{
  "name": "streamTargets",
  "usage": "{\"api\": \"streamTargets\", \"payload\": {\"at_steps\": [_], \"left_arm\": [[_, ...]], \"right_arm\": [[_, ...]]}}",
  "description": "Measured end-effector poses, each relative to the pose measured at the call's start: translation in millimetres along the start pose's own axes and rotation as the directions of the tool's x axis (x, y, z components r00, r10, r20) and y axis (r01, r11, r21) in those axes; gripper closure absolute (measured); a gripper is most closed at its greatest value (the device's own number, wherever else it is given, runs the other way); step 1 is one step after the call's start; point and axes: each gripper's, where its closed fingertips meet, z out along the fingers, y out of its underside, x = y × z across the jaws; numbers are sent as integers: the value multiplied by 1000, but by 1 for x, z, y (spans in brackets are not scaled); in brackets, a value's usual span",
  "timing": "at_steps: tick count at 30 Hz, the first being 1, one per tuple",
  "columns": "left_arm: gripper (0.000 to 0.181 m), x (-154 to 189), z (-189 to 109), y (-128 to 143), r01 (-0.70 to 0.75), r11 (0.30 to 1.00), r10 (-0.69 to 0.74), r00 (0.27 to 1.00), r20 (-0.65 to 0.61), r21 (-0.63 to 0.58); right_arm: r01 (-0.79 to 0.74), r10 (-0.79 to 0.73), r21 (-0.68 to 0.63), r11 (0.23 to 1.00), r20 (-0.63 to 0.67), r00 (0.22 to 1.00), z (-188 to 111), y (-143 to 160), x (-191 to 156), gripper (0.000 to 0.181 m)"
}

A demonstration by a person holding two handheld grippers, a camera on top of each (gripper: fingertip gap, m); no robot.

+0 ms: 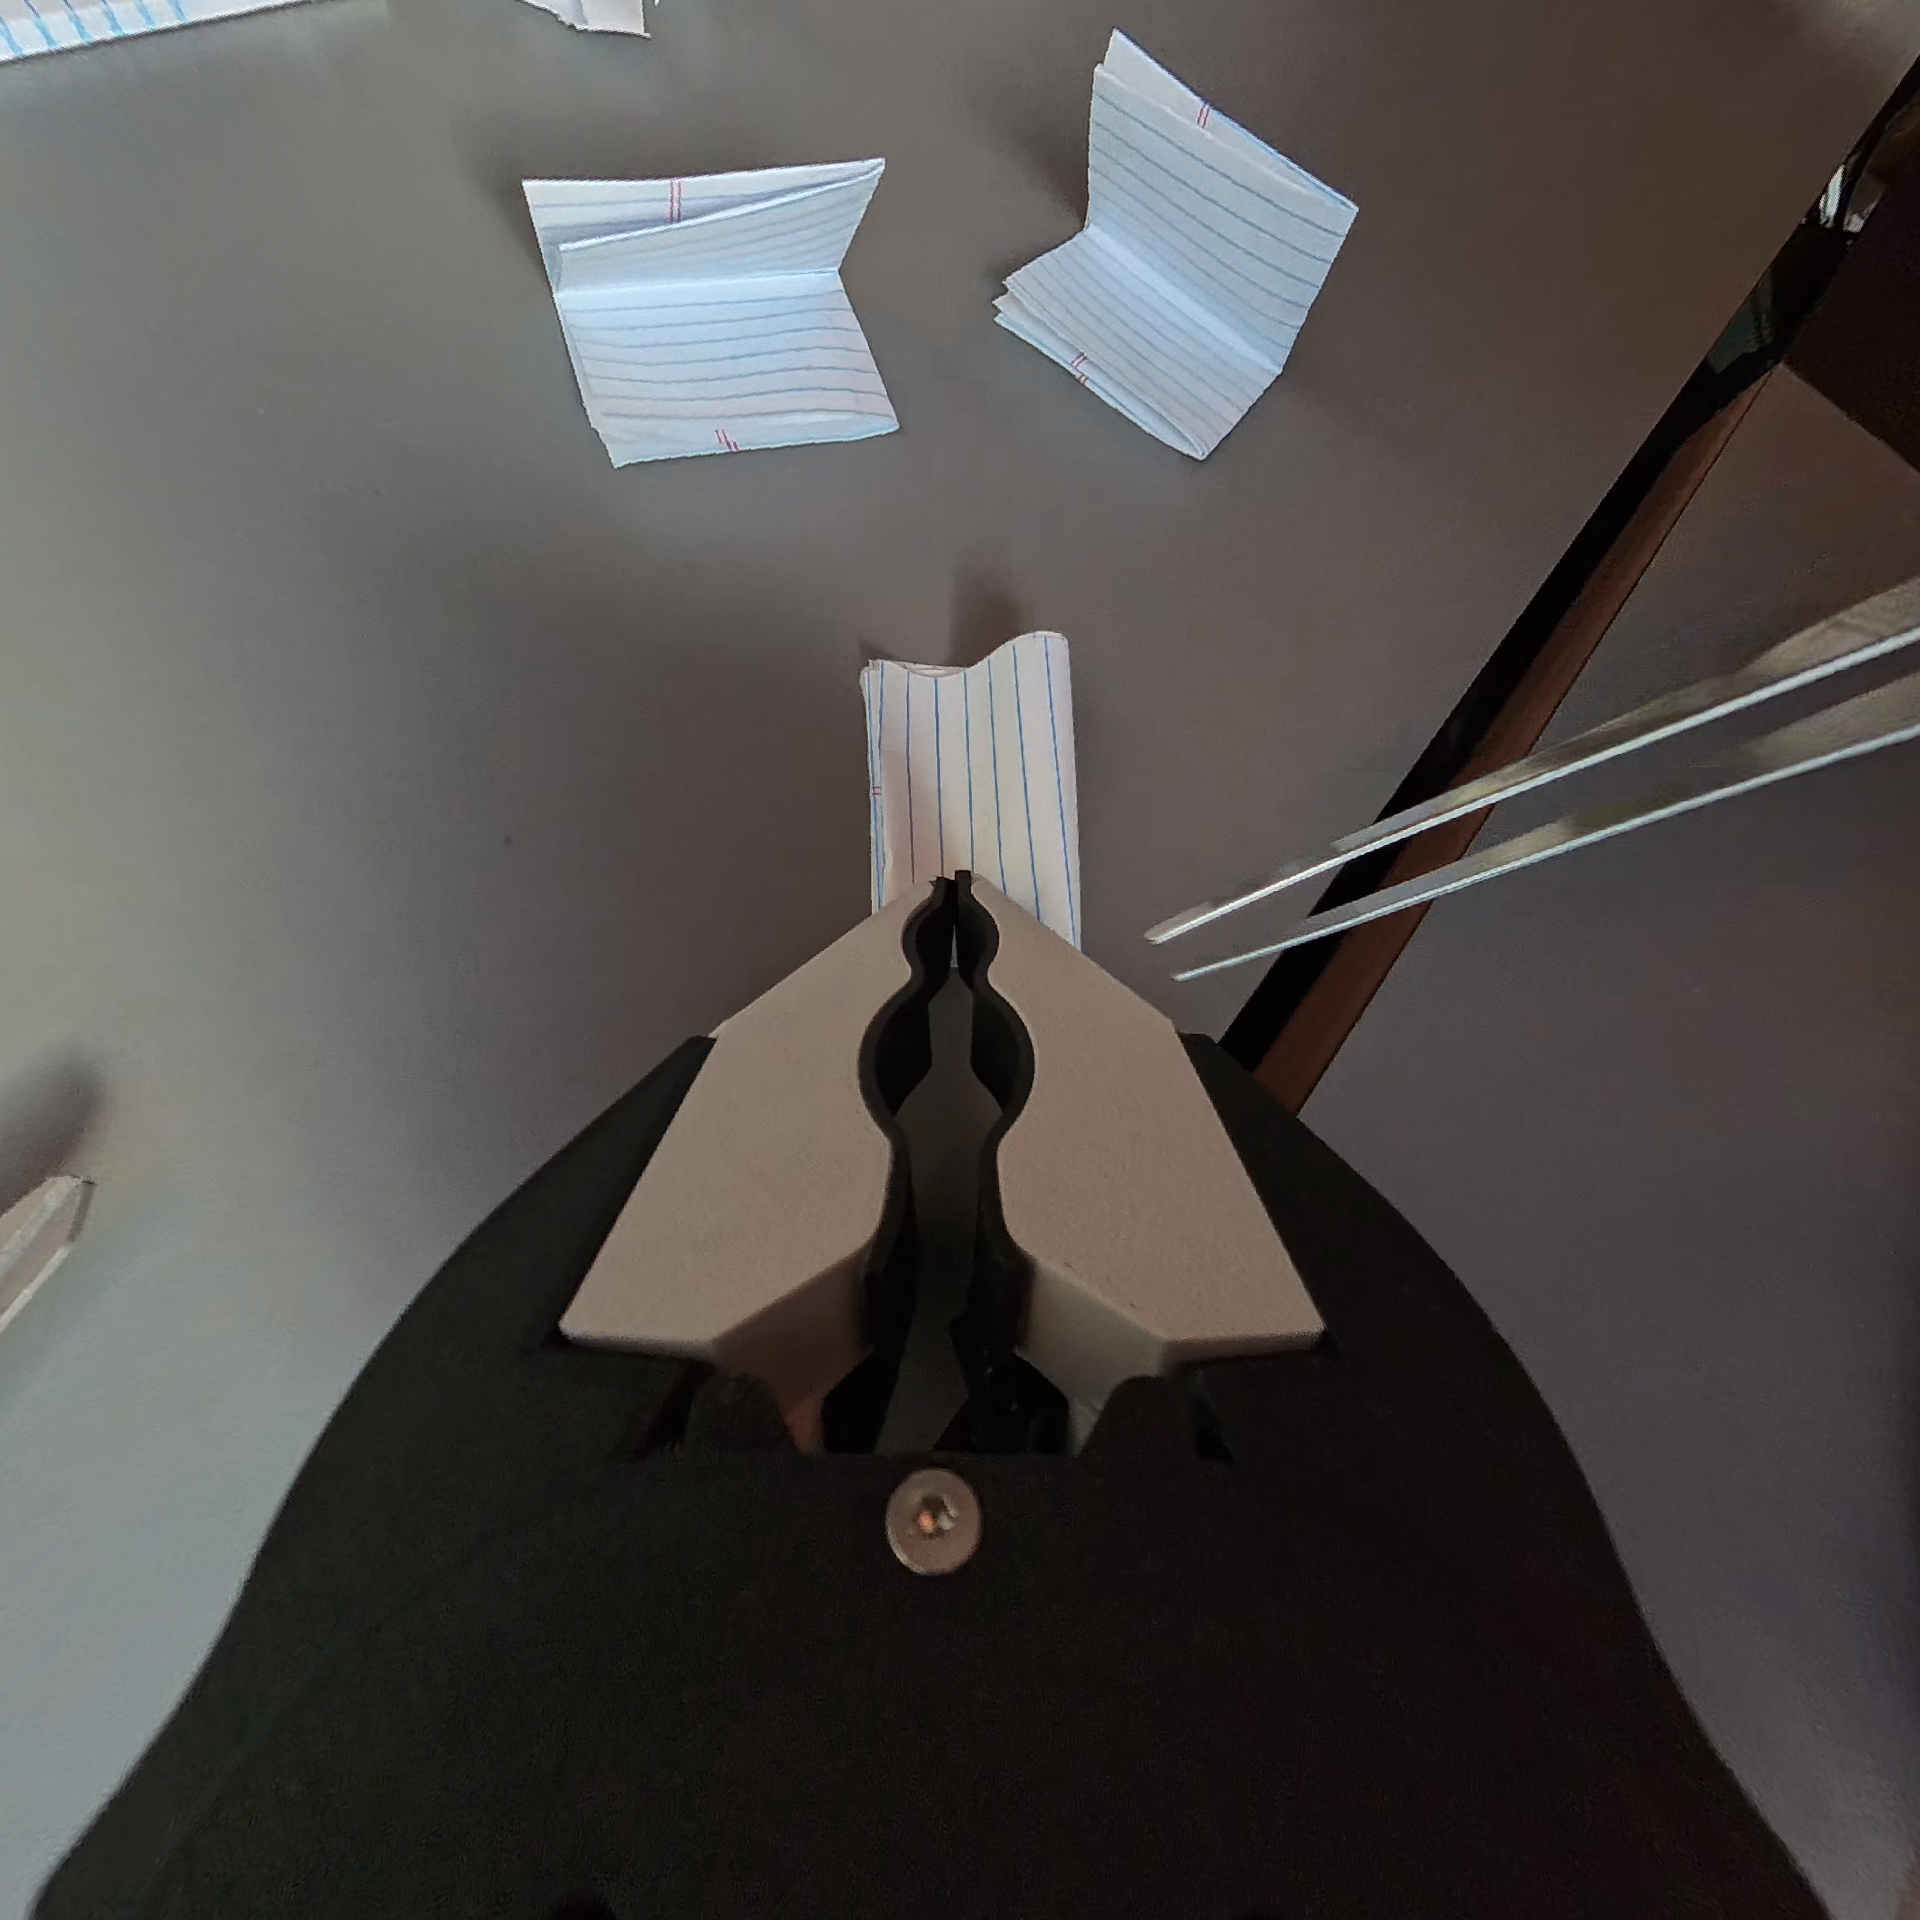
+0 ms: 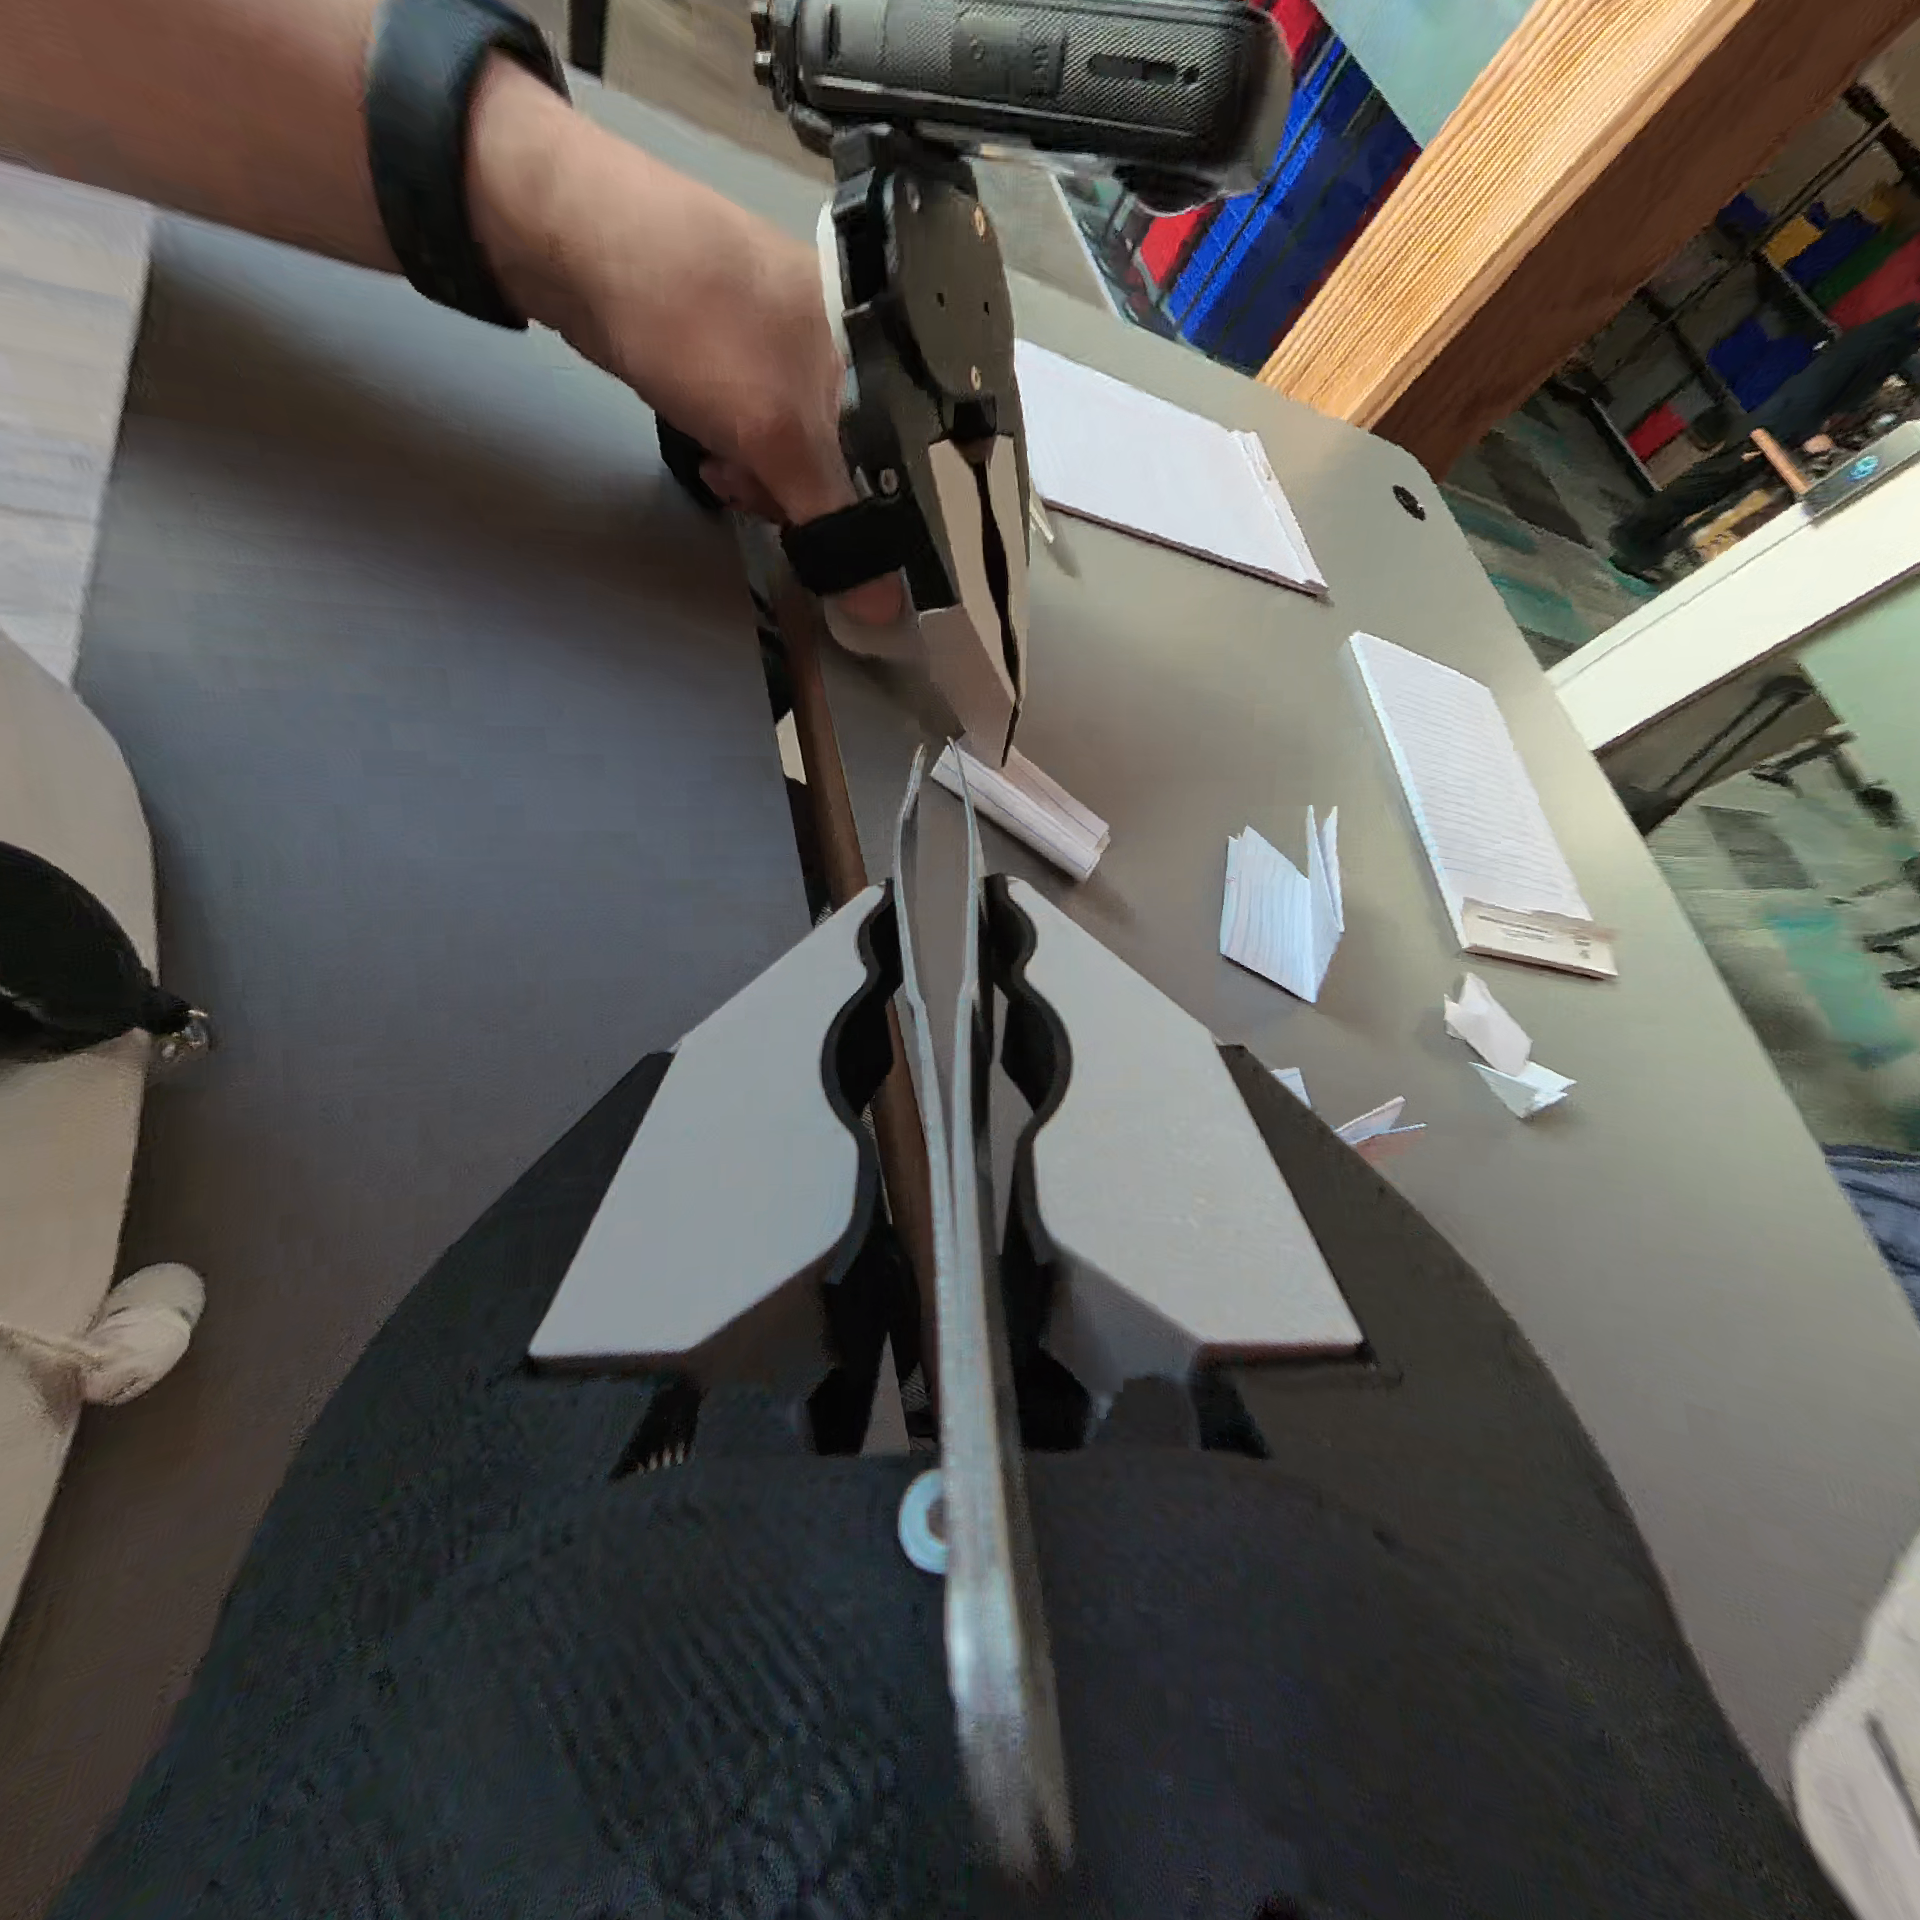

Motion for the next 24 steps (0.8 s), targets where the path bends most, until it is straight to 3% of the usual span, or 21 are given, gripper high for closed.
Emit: {"api": "streamTargets", "payload": {"at_steps": [5, 8, 12, 18, 24], "left_arm": [[181, 0, 0, 0, 56, 998, -56, 998, 2, 4], [181, 0, 0, 0, 57, 998, -57, 998, 19, 9], [181, 0, 0, -1, 68, 998, -69, 997, 19, 10], [181, 0, 0, -1, 85, 996, -85, 996, 7, 7], [181, 0, 0, -1, 112, 994, -112, 994, 5, 10]], "right_arm": [[30, -35, -45, 999, -130, 991, 10, -2, -11, 167], [-62, 53, -37, 997, -208, 977, 10, 0, -10, 166], [-158, 158, 18, 987, -205, 966, 9, -7, -16, 165], [10, -30, -76, 997, -270, 962, 21, -3, -23, 165], [37, -73, -111, 993, -339, 938, 26, -5, -32, 166]]}}
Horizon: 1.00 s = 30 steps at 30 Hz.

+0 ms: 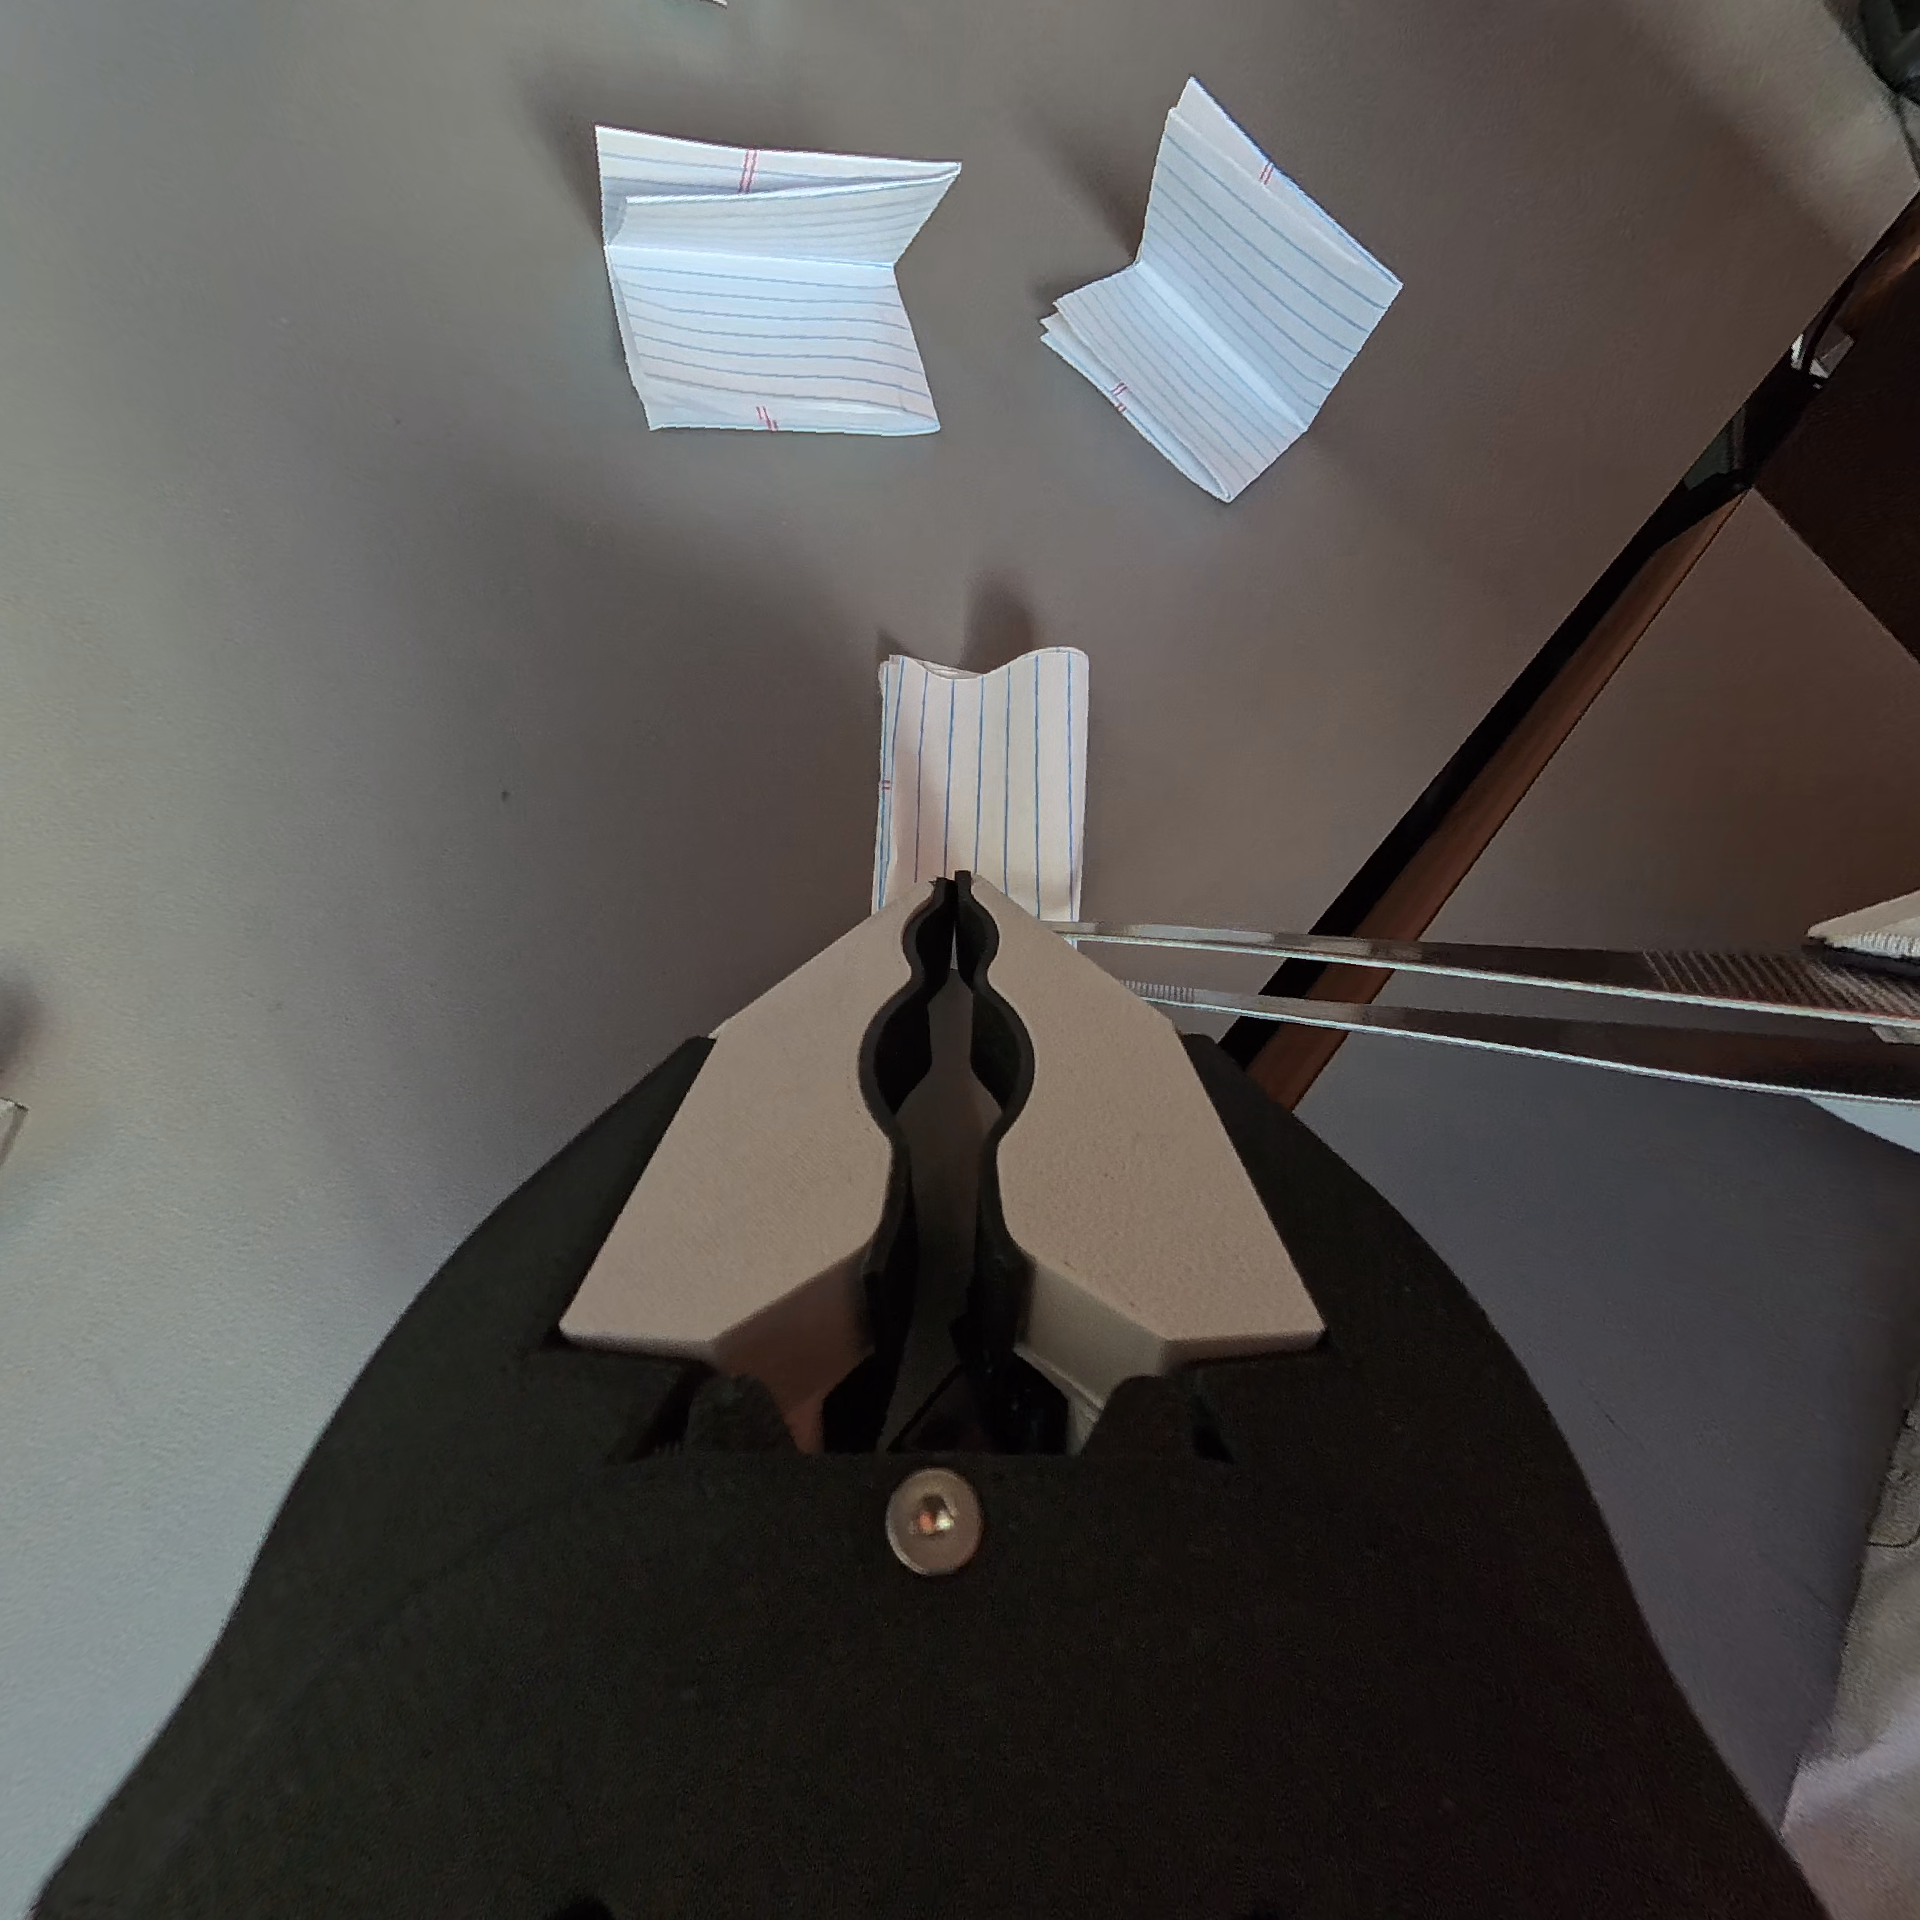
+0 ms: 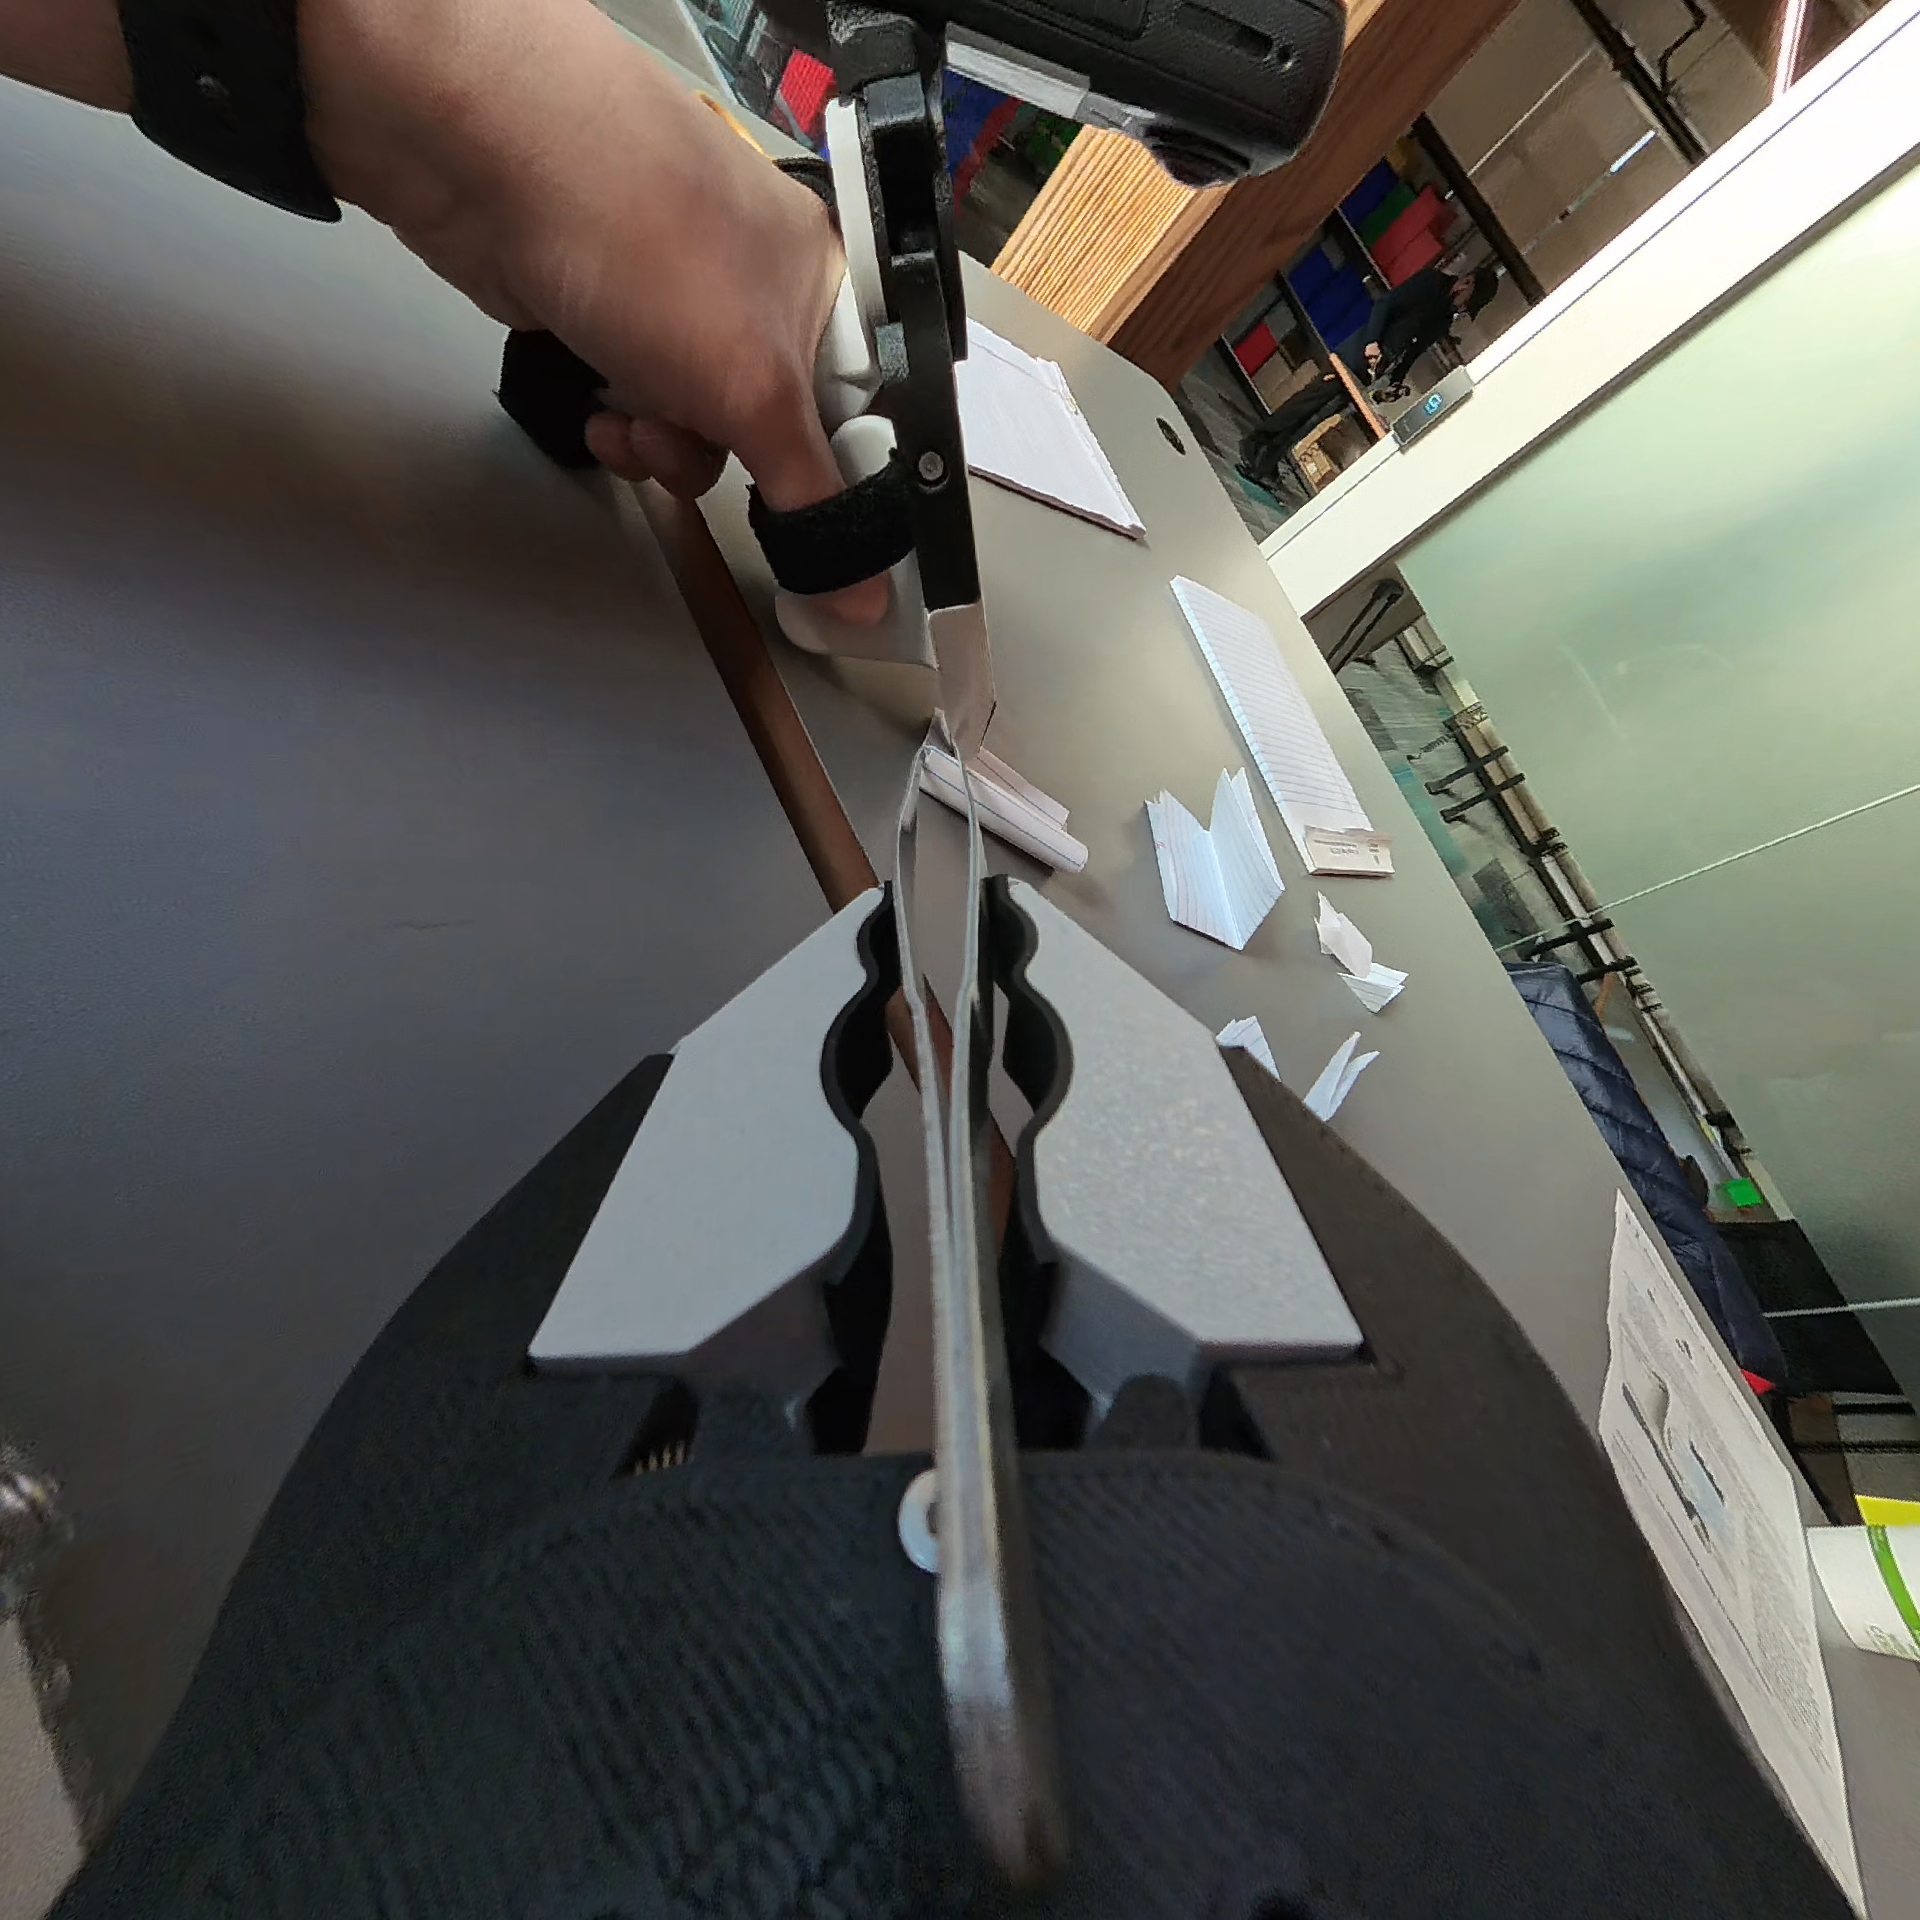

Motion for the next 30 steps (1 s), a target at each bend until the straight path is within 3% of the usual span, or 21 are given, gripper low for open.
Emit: {"api": "streamTargets", "payload": {"at_steps": [11, 20, 25, 30], "left_arm": [[181, 0, 1, -1, 94, 996, -94, 994, -52, -10], [181, -1, 1, -1, 44, 999, -45, 998, -37, -10], [181, 0, 3, -3, 36, 999, -37, 997, -69, -22], [181, 0, 3, -3, 92, 995, -96, 988, -122, -40]], "right_arm": [[-58, 53, -41, 998, -110, 993, 2, -3, -12, 166], [-181, 175, -18, 983, -166, 970, 3, 2, -10, 166], [-239, 215, -61, 969, -264, 940, 2, 5, -4, 166], [-199, 126, -166, 966, -371, 920, 6, -9, -16, 166]]}}
